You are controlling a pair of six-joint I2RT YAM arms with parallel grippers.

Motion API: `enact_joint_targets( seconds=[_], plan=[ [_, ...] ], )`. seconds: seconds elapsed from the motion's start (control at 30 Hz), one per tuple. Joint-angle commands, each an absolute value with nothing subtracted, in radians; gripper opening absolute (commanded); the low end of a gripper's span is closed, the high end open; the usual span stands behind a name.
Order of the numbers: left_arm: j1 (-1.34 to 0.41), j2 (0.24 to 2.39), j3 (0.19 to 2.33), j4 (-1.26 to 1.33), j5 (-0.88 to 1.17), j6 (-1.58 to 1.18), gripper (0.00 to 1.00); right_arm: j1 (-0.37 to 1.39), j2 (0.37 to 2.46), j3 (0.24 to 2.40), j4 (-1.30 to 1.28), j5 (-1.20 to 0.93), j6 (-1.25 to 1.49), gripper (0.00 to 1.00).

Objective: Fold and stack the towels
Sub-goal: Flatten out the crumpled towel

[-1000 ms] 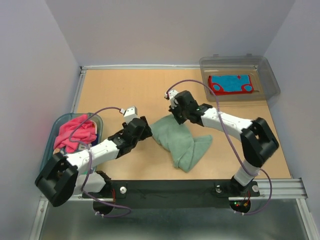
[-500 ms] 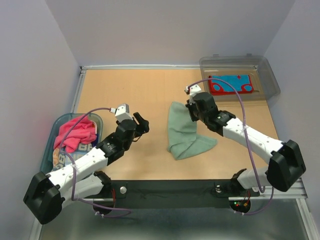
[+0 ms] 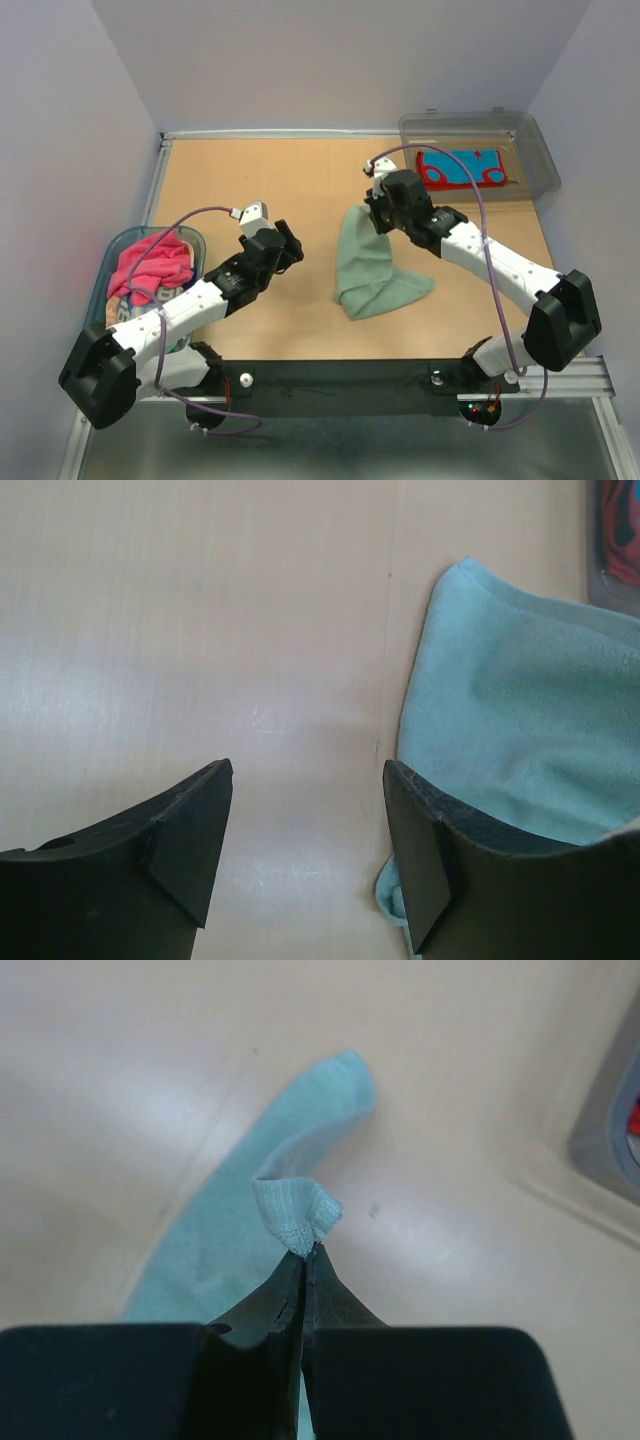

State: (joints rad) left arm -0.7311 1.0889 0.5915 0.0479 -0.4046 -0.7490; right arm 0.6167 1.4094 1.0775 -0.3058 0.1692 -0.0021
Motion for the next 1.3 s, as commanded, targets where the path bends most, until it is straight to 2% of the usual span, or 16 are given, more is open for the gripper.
enact_joint_targets(
  seconds=[0.0,0.17,0.2,0.27,0.3,0.33,0.47,0.53,0.57,0.6,0.7,0.8,1.0,1.27],
  plan=[
    [-0.726,1.008,0.657,-0.066,-0.510,-0.802,0.72,0.638,1.442,1.236,-0.270,-0.053,0.115,0.01],
    [-0.724,0.849,0.647,-0.239,-0.623,-0.883,0.71,0.741,1.589,1.351,-0.224,-0.149,0.282,0.01],
    [-0.724,0.792,0.634,-0.282,-0.632,-0.896,0.71,0.764,1.645,1.358,-0.207,-0.153,0.317,0.04],
    [-0.723,0.714,0.603,-0.328,-0.641,-0.937,0.70,0.852,1.743,1.396,-0.176,-0.190,0.350,0.23],
    [-0.724,0.694,0.589,-0.337,-0.637,-0.954,0.70,0.870,1.776,1.416,-0.176,-0.213,0.354,0.25],
    [-0.723,0.672,0.575,-0.347,-0.621,-0.985,0.70,0.885,1.805,1.434,-0.176,-0.236,0.356,0.34],
    [-0.723,0.594,0.493,-0.364,-0.574,-1.044,0.70,0.930,1.871,1.496,-0.186,-0.310,0.322,0.51],
    [-0.723,0.568,0.474,-0.357,-0.555,-1.052,0.70,0.930,1.841,1.494,-0.218,-0.263,0.278,0.59],
    [-0.723,0.569,0.468,-0.353,-0.548,-1.052,0.70,0.928,1.829,1.491,-0.235,-0.235,0.249,0.67],
    [-0.723,0.586,0.463,-0.332,-0.531,-1.042,0.70,0.927,1.813,1.488,-0.250,-0.147,0.198,0.69],
    [-0.723,0.682,0.477,-0.282,-0.511,-1.016,0.71,0.873,1.767,1.463,-0.288,-0.023,0.137,0.72],
    [-0.723,0.806,0.501,-0.224,-0.503,-0.993,0.71,0.795,1.755,1.437,-0.290,-0.009,0.066,0.72],
    [-0.715,1.039,0.529,-0.155,-0.498,-1.005,0.71,0.701,1.845,1.474,-0.287,-0.063,-0.086,0.70],
    [-0.666,1.181,0.523,-0.077,-0.451,-1.011,0.68,0.670,1.991,1.577,-0.273,-0.121,-0.172,0.70]
  ],
)
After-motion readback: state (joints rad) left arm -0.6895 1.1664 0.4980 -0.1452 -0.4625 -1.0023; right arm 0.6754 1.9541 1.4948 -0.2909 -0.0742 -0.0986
